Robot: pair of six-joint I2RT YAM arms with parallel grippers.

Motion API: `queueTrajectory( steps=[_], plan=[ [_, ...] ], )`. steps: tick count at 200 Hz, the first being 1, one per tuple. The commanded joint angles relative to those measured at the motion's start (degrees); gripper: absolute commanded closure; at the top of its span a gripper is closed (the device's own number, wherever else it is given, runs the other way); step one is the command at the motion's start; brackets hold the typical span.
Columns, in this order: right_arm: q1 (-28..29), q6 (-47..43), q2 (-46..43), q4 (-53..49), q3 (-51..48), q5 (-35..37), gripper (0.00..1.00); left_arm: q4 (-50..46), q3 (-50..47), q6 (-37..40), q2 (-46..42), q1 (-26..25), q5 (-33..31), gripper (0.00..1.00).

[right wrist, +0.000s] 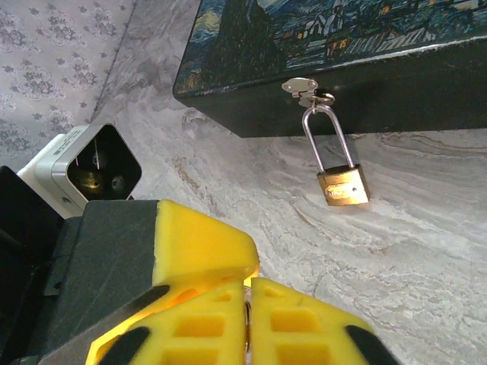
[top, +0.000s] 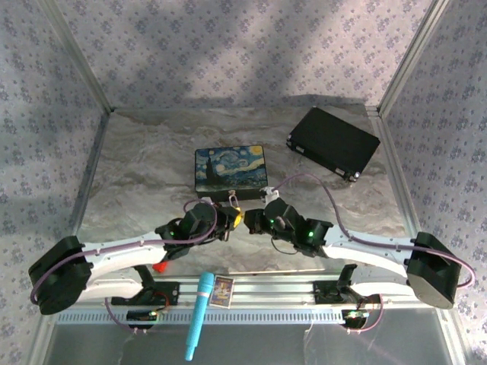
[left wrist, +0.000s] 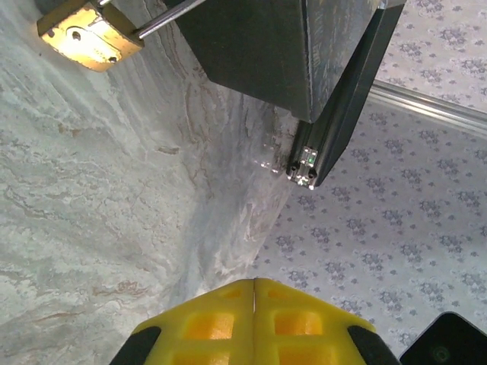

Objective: Unlock the padlock with the key

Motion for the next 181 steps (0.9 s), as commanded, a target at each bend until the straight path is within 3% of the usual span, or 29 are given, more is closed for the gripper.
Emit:
queueTrajectory(
  steps=[1, 6, 10, 12, 35, 55, 72, 110, 136, 181],
  plan=[
    [-1.26, -0.53, -2.83, -0.89, -1.08, -0.53, 0.39, -3.20, 2.57, 5.79, -0.57, -0.25, -1.95, 1.00],
    [-1.79, -0.73, -3.72, -1.54, -1.18, -0.65, 0.23, -4.25, 3.23, 7.57, -0.84, -0.25, -2.52, 1.00],
    [-2.18, -0.67, -4.45, -2.82, -1.03, -0.39, 0.05, -4.96, 3.73, 9.42, -1.12, -0.17, -3.03, 1.00],
    [-2.39, -0.62, -4.88, -3.58, -1.02, -0.27, 0.02, -5.33, 3.94, 10.43, -1.27, -0.10, -3.33, 1.00],
    [-7.68, -1.64, -10.12, -7.81, -1.83, -2.21, 0.01, -8.76, 7.56, 26.30, -2.13, 1.18, -5.37, 1.00],
    [-14.04, -2.03, -14.49, -0.81, -5.93, -10.43, 0.01, -6.97, 10.00, 41.86, -1.67, 2.91, -2.39, 1.00],
    [-18.13, -1.87, -17.46, 7.73, -9.52, -17.64, 0.03, -2.65, 10.21, 51.69, -2.51, 3.55, 2.57, 1.00],
    [-21.47, -3.98, -21.29, 15.32, -12.62, -29.71, 0.27, -0.96, 13.15, 65.65, -5.18, 3.94, 15.29, 1.00],
    [-21.04, -3.49, -23.66, 23.96, -15.46, -32.65, 0.36, 2.42, 13.32, 67.11, -5.58, 4.13, 20.51, 1.00],
    [-19.54, -5.74, -24.20, 25.27, -14.26, -36.05, 0.48, 7.16, 13.45, 64.79, -4.91, 3.83, 24.39, 1.00]
  ],
)
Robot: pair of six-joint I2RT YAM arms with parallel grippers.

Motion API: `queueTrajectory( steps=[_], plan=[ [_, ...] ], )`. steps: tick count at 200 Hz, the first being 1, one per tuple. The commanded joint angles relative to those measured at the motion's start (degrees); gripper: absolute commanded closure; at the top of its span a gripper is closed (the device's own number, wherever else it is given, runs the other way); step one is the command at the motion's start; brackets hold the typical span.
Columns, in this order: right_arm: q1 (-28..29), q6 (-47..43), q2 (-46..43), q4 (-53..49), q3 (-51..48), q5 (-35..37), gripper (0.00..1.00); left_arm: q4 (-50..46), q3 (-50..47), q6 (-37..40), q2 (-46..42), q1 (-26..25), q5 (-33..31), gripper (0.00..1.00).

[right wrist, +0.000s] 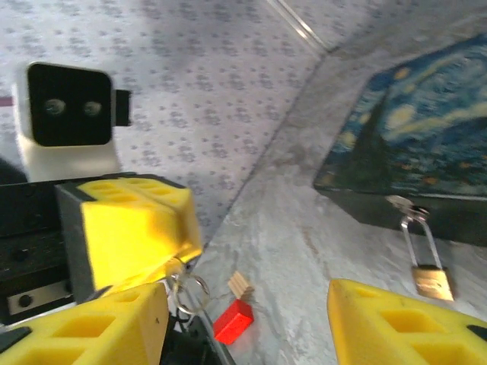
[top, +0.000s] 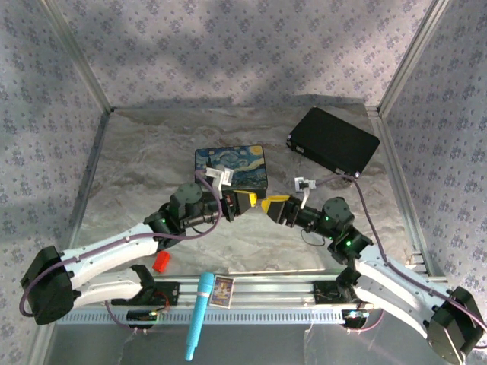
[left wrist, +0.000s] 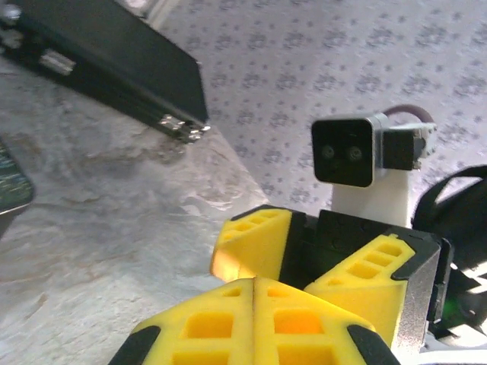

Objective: Unlock the padlock with the key

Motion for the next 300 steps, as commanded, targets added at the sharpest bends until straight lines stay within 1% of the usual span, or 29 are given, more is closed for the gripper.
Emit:
queueTrajectory(
  steps=[1, 8, 18, 22, 32, 49, 55, 69, 165, 173, 208, 216, 253, 261, 281, 290, 300],
  plan=[
    [0.76, -1.82, -0.31, 3.88, 0.68, -4.25, 0.48, 4.81, 1.86, 1.43, -0.34, 0.07, 4.05, 1.00],
    [0.90, -1.93, -0.14, 3.65, 1.13, -4.73, 0.48, 4.79, 1.85, 0.82, -0.53, 0.08, 3.66, 1.00],
    [1.16, -2.16, 0.55, 3.42, 1.63, -5.64, 0.51, 4.67, 1.90, -0.40, -0.67, 0.01, 2.85, 1.00],
    [1.29, -2.03, 0.88, 3.43, 1.76, -5.89, 0.54, 4.97, 1.89, -0.93, -0.63, -0.08, 2.65, 1.00],
    [1.58, -1.88, 1.65, 4.14, 1.81, -6.32, 0.54, 6.31, 1.74, -1.64, -0.63, -0.34, 2.75, 1.00],
    [2.14, -1.46, 2.68, 5.74, 1.76, -6.27, 0.55, 6.53, 2.10, -1.66, -0.56, -0.84, 2.92, 1.00],
    [2.43, -1.43, 3.05, 6.45, 1.76, -6.32, 0.58, 6.49, 2.25, -1.55, -0.54, -1.00, 2.80, 1.00],
    [2.85, -1.47, 3.67, 7.08, 2.13, -6.36, 0.61, 6.56, 2.33, -1.40, -0.48, -1.28, 2.94, 1.00],
    [3.15, -0.70, 3.51, 9.55, 1.68, -4.14, 0.64, 5.37, 2.20, -1.47, -0.81, -2.08, 2.75, 1.00],
    [3.14, -0.49, 3.58, 10.27, 1.56, -4.35, 0.70, 4.99, 2.42, -1.35, -0.88, -2.27, 2.77, 1.00],
    [3.08, 0.01, 3.50, 10.29, 1.94, -4.50, 0.72, 4.28, 2.25, -1.34, -1.33, -2.54, 2.59, 1.00],
    [3.05, -0.16, 3.62, 10.30, 2.02, -4.75, 0.77, 4.49, 2.12, -1.50, -1.46, -2.54, 2.42, 1.00],
    [3.17, 0.41, 3.44, 10.29, 1.57, -4.49, 0.81, 4.32, 1.30, -1.78, -2.36, -2.54, 1.14, 1.00],
    [3.10, 0.41, 3.36, 10.30, 1.41, -4.35, 0.87, 4.39, 1.11, -1.93, -2.60, -2.54, 0.78, 1.00],
    [3.11, 0.50, 3.36, 10.29, 1.42, -4.21, 0.88, 3.95, 0.89, -2.07, -3.11, -2.54, 0.09, 1.00],
    [3.10, 0.47, 3.45, 10.08, 1.55, -4.19, 0.95, 3.43, 0.85, -2.14, -3.33, -2.54, -0.55, 1.00],
    [3.10, 0.46, 3.49, 9.61, 1.65, -4.22, 0.96, 3.28, 0.58, -2.23, -3.60, -2.54, -1.37, 1.00]
  ],
)
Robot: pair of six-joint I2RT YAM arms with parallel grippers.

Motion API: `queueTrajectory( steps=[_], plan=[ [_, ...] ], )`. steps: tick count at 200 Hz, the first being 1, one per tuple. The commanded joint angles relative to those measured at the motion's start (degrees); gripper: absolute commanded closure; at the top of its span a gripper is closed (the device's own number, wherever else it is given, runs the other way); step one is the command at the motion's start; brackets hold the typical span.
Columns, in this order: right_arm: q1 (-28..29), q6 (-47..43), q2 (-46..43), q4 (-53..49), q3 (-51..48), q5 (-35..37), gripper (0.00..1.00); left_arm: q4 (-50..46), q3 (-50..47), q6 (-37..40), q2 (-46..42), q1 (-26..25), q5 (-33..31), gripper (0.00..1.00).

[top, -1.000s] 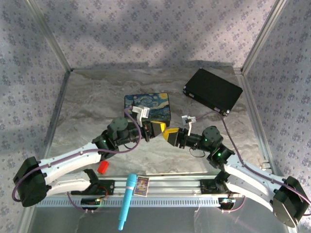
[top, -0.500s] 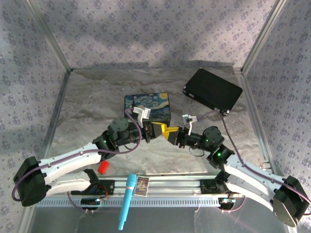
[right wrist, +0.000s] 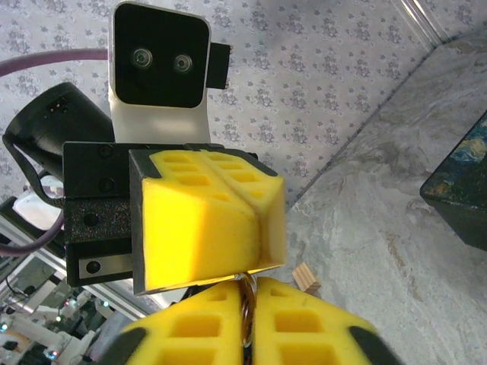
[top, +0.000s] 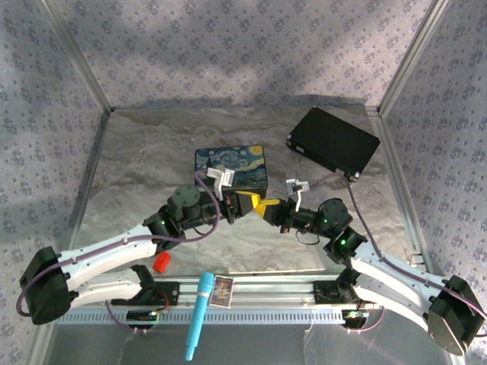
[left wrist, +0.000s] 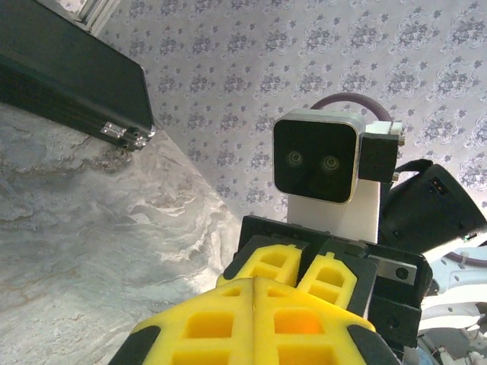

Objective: Unlock the padlock with the key

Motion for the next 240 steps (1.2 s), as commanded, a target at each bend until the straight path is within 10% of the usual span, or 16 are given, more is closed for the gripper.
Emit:
queueTrajectory(
  steps=[1, 36, 65, 87, 135, 240],
  plan=[
    [-0.16, 0.07, -0.44, -0.17, 1.20, 1.00, 0.96, 0.96, 0.23, -0.87, -2.24, -0.37, -1.54, 1.00],
    [-0.06, 0.02, -0.26, -0.86, 1.29, 1.22, 0.97, 0.03, 0.09, -0.92, -2.46, -0.38, -2.89, 0.98],
    [0.01, -1.73, -0.18, -5.24, 1.97, 2.69, 0.99, -2.39, -0.52, -2.94, -4.27, -0.37, -9.97, 0.20],
    [-0.08, -2.31, 0.43, -9.20, 2.08, 4.85, 1.00, -4.31, -3.34, -6.62, -6.57, -0.18, -18.97, 0.04],
    [-0.98, -2.01, 2.25, -13.13, 1.35, 7.48, 1.00, -24.21, -1.89, -8.59, -5.05, 1.79, -28.82, 0.07],
    [-1.67, -0.26, 9.99, -11.05, 2.06, 5.64, 1.00, -15.78, -4.80, -7.07, 16.84, 6.90, -27.17, 0.19]
  ],
)
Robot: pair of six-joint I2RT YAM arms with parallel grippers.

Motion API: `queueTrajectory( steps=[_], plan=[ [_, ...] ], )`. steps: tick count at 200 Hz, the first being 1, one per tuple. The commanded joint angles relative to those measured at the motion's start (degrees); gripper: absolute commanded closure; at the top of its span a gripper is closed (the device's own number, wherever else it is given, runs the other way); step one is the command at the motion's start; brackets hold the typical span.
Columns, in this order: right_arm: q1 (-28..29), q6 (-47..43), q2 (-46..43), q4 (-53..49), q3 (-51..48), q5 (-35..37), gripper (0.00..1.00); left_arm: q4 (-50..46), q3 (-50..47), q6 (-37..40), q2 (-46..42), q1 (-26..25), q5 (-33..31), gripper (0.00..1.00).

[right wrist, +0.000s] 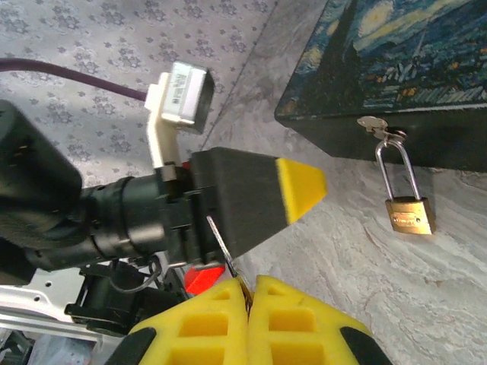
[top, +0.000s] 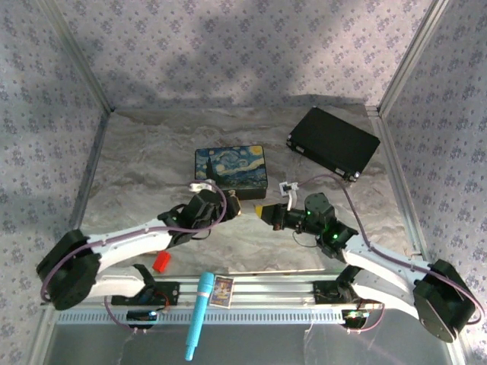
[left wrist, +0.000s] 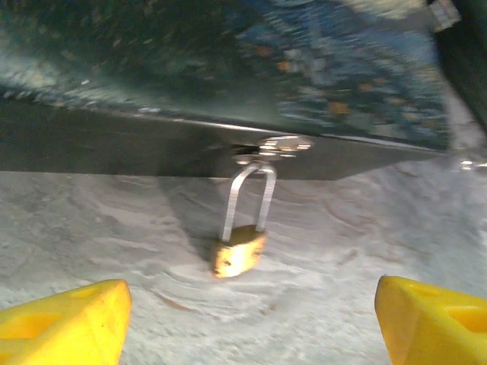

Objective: Unlock the padlock with the key

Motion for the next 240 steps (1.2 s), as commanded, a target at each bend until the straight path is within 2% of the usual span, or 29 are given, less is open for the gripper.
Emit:
queueTrajectory(
  steps=[1, 24, 74, 138, 191, 219, 240],
  plan=[
    [-0.33, 0.71, 1.08, 1.16, 1.46, -0.25, 1.00, 4.95, -0.06, 1.67, 4.25, 0.83, -0.30, 0.19],
    [-0.31, 0.62, 1.04, 1.81, 0.83, -0.25, 1.00, 6.67, 1.69, 3.32, 9.90, 0.47, -0.70, 0.21],
    [-1.47, 0.89, 0.09, 0.70, -1.39, 0.41, 1.00, 17.65, 1.57, 4.12, 18.10, 0.31, 1.66, 0.24],
    [-1.92, -0.16, -0.22, -1.86, -1.95, 1.99, 1.00, 24.19, 3.01, 4.52, 24.78, -0.03, 4.03, 0.39],
    [-2.02, 0.20, 0.48, -2.09, -3.20, 3.67, 1.00, 25.97, 2.73, 1.74, 24.39, -0.75, 4.85, 0.75],
    [-2.10, 1.82, 2.62, -0.72, -3.92, 4.97, 1.00, 23.63, 2.59, 0.22, 22.58, -1.06, 3.73, 0.89],
    [-2.27, 3.83, 6.15, -1.51, -3.16, 6.04, 1.00, 21.88, 2.41, -1.75, 21.49, -0.99, 3.01, 0.95]
  ],
)
